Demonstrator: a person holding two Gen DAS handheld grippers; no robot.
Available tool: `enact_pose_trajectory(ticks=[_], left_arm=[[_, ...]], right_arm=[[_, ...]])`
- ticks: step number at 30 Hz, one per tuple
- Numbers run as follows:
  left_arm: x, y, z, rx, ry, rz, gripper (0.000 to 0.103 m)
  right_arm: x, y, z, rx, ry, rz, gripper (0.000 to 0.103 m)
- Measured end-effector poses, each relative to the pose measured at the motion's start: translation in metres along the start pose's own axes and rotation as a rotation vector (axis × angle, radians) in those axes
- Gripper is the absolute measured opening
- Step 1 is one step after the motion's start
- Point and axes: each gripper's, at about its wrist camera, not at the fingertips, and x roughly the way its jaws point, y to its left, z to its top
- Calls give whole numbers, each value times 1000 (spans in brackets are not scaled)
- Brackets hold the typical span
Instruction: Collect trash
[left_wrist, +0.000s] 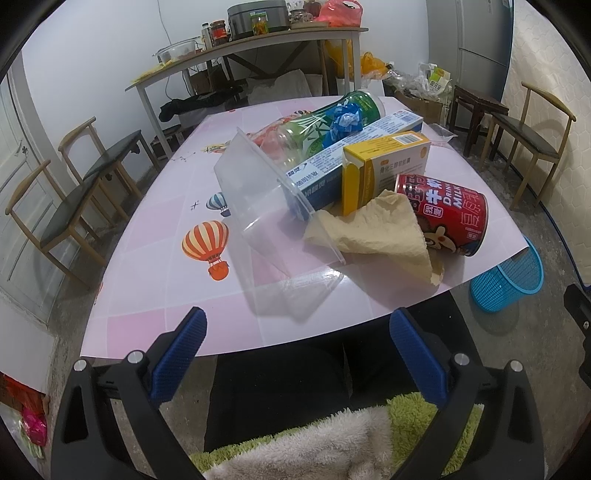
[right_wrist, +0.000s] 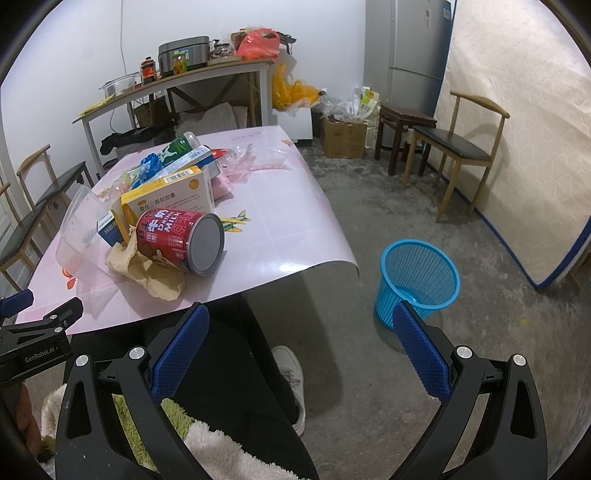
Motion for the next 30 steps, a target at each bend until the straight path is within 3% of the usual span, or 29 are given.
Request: enact_pose_trajectory(ticks=[14,19,24,27,30], left_arm=[[8,14,-3,-25,-8,-21,97],[3,34,3,-68,-53,-50,97],[-10,45,9,-47,-163,-185,97],[-19,41,8,37,-251,-364,97],[-29,31,7,120,-321,-443,97]], right_arm=[[8,2,3,-19,7,10,96],[10,8,14,-41,-31,25,96],[17,12,32,-60,-87,92,96],[23,16,47,-95,-121,172,96],[34,24,63,-157,-106,282,95]])
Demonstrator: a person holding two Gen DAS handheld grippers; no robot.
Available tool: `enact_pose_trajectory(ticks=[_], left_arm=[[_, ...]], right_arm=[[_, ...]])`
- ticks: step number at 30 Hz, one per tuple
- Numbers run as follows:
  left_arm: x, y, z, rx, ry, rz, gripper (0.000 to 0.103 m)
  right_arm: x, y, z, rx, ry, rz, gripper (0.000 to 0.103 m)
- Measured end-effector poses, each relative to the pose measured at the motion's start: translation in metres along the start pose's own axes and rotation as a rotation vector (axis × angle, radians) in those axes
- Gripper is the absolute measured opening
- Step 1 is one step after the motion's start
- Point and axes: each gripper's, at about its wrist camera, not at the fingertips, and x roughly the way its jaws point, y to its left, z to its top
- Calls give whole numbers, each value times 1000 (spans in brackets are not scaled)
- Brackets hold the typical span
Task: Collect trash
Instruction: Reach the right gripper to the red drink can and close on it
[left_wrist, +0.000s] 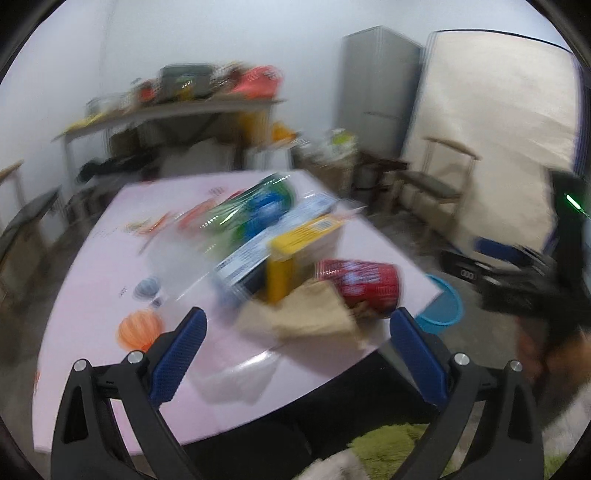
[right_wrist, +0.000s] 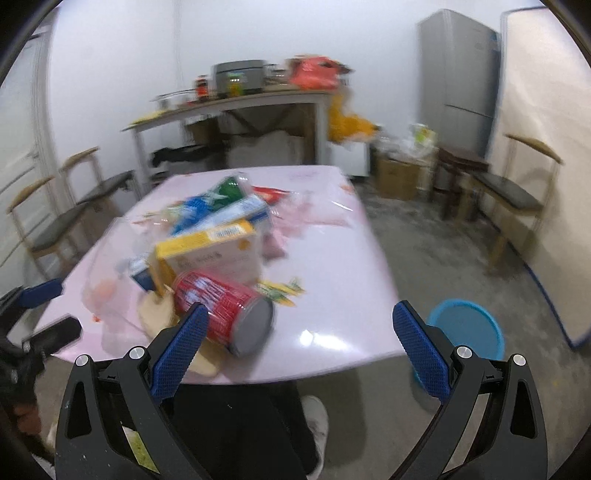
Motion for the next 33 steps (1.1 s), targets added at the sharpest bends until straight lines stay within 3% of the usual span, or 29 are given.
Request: enact_pose_trajectory(ticks=[4,8,10,15,19,24,29,33], left_arm=[[2,-19,4,91,-17,-48,97],[12,-26,8,120,0,-98,97],[15,-32,7,145,13,-104,95],[31,-37,0,162,74,-117,77],[43,-37,-5,172,114,-111,67],[58,-44,-8,267,123,-10,66],[69,-47,-12,348,130,26,66],[73,-49,-14,358,132,13,66]], right_arm=[[33,13,17,-123,106,198,83],[65,23,29,-211,206,316,69],[77,31,36,-268,241,363,68],[111,51,47,-429,406,481,68],[129,66,47,-498,500,533,68],[143,81,39,-552,562,516,63],[135,68,37,-493,527,502,62],[118,40,45,-364,416,452,62]])
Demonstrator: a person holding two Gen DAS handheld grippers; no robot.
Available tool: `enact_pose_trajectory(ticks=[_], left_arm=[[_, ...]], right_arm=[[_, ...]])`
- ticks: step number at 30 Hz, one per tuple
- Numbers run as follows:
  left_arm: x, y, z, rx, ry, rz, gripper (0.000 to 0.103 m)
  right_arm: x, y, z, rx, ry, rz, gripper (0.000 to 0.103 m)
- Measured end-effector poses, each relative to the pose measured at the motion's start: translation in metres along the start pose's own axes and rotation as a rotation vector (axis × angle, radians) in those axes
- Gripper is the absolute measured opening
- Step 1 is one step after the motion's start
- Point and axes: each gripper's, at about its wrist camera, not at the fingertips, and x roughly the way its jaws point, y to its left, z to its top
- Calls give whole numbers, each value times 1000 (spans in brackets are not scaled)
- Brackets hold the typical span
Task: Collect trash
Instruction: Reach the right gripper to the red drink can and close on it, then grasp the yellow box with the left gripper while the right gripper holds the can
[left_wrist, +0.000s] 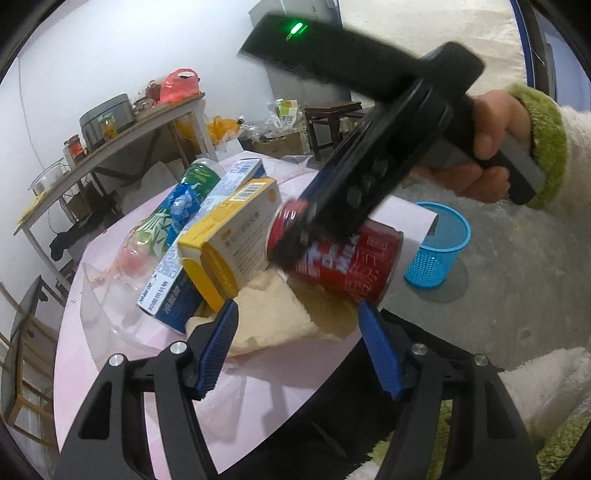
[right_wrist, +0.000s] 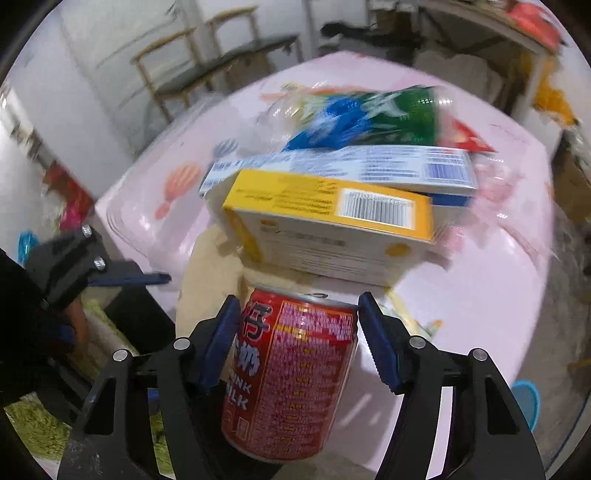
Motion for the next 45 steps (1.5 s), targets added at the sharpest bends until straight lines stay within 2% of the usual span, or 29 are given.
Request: enact_pose_trajectory(ticks=[1,4,7,9,12,15,17,23,27,29,34,36,40,43,45], left_arm=[[2,1,0,-5,2,-8,66],[7,4,2,-20,10,-26,66],[8,7,5,-32,16,-39,66],[8,8,8,-30,16,-37,66],[5,7,11,-26,12,-23,66],[0,8,14,-27,10,-11,66],[-5,14,18,-40,10,-11,66],[-25,42,52,-65,-16,-28,66],[-20,55,87,-30,19,-30,66],[-10,59,98,-20,64,-47,63],[36,67,115,-2,237,-99,59],[56,66,118,29,302,-83,59],[86,63,118,77,393,-63,57],[104,60,116,101,451,-51,48],[106,58,117,115,447,-36,45]], right_arm=[[-6,-3,-2,16,-32,-27,62],[-25,-6,-13,62,-207,-186,62],[-27,-7,-26,107,-360,-360,62],[-23,0,-31,90,-428,-462,62],[-17,3,-41,37,-460,-555,62],[-9,9,-51,18,-445,-547,63],[-15,5,-54,30,-441,-497,64],[-21,-20,-48,189,-444,-270,76],[-16,-37,-42,278,-436,-175,75],[-15,-42,-41,300,-427,-144,65],[-26,-43,-52,313,-446,-189,64],[-31,-47,-59,330,-451,-185,64],[-39,-52,-70,352,-471,-199,64],[-42,-59,-75,380,-489,-181,64],[-43,-61,-76,384,-496,-181,64]])
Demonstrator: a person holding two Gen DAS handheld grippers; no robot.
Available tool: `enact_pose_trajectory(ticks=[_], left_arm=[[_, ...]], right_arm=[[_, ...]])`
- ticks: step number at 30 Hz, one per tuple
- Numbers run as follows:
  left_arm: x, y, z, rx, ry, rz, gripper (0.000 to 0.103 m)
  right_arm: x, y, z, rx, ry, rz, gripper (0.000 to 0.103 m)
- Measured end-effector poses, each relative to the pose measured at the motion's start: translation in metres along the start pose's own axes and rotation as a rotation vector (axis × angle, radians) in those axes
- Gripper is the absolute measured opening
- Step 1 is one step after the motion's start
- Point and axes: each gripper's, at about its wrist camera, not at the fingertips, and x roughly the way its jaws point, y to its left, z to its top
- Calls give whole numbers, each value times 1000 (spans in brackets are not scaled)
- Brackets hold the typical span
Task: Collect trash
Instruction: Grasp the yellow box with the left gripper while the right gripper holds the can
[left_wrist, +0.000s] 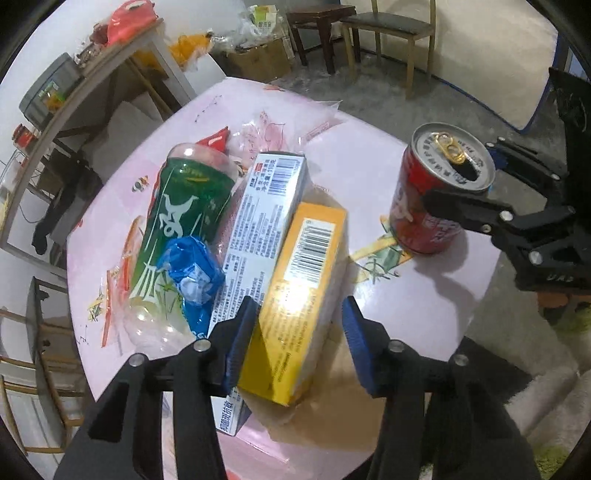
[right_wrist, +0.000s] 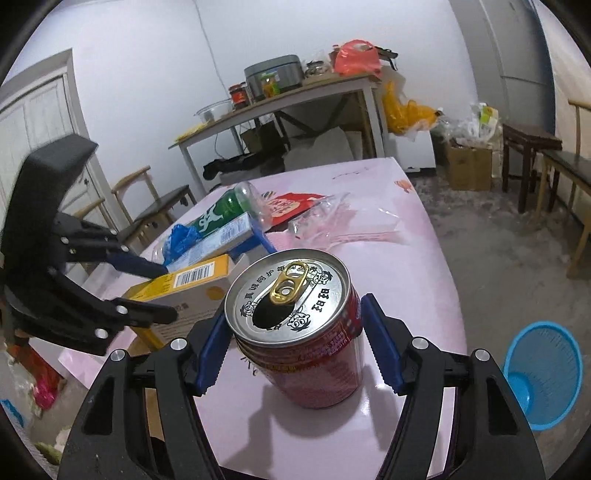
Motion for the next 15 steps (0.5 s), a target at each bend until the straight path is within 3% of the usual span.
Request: enact_pose_trajectory(ticks=[9,15], left_arm=[[-2,-23,-3,94,8,39,35],[-14,-21,-3,70,-32,19,30]], right_arm=[[2,3,-1,-11,-10,4,64],[1,1,0,3,-5,3,64]])
